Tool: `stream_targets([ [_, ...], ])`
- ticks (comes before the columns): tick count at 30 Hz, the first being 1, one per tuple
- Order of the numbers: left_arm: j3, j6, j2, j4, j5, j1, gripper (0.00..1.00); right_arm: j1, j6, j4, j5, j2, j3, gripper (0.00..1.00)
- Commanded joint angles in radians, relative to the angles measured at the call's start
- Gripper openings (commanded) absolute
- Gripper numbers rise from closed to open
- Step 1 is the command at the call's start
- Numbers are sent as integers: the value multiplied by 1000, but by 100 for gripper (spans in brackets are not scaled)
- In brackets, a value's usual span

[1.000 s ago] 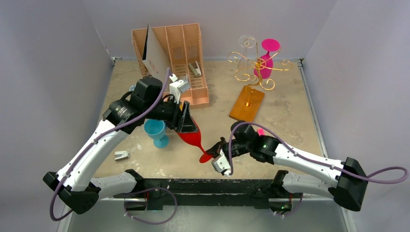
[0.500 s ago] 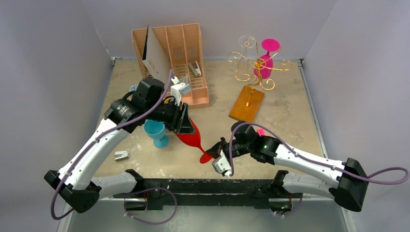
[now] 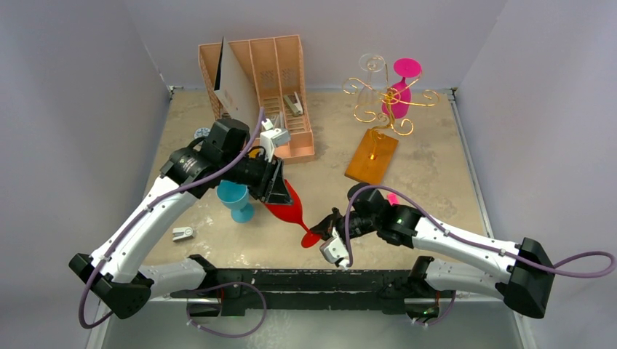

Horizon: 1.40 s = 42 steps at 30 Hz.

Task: Take the wine glass off the wine glass rack
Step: Place the wine glass at the center of the board.

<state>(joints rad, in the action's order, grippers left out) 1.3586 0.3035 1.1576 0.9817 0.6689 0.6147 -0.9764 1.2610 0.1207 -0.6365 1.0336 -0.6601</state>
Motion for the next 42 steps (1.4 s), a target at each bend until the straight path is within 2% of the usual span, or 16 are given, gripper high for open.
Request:
stream_targets([
  [1, -5, 8, -4, -11, 103, -2, 31, 3, -6, -34, 39, -10, -6, 0],
  [5, 7, -12, -12, 21, 82, -31, 33, 3, -16, -61, 34, -18, 2, 0],
  [17, -10, -47, -13, 23, 199, -54, 37, 3, -28, -81, 28, -21, 12, 0],
  [21, -13, -52, -19, 28, 207, -85, 28, 3, -33, -100, 30, -21, 21, 0],
  [24, -16, -55, -19, 29, 217, -93, 12, 4, -34, -99, 34, -20, 20, 0],
  [27, -15, -56, -21, 31, 214, -99, 1, 3, -32, -92, 35, -20, 17, 0],
  [32, -15, -39, -24, 16, 204, -101, 0, 5, -32, -90, 37, -19, 14, 0],
  [36, -21, -41, -35, 2, 193, -100, 0, 4, -50, -152, 57, -31, 36, 12],
  [40, -22, -40, -48, -4, 158, -101, 0, 5, -53, -160, 59, -37, 39, 12],
  [42, -27, -33, -51, -16, 167, -101, 0, 4, -57, -173, 61, -39, 47, 19],
])
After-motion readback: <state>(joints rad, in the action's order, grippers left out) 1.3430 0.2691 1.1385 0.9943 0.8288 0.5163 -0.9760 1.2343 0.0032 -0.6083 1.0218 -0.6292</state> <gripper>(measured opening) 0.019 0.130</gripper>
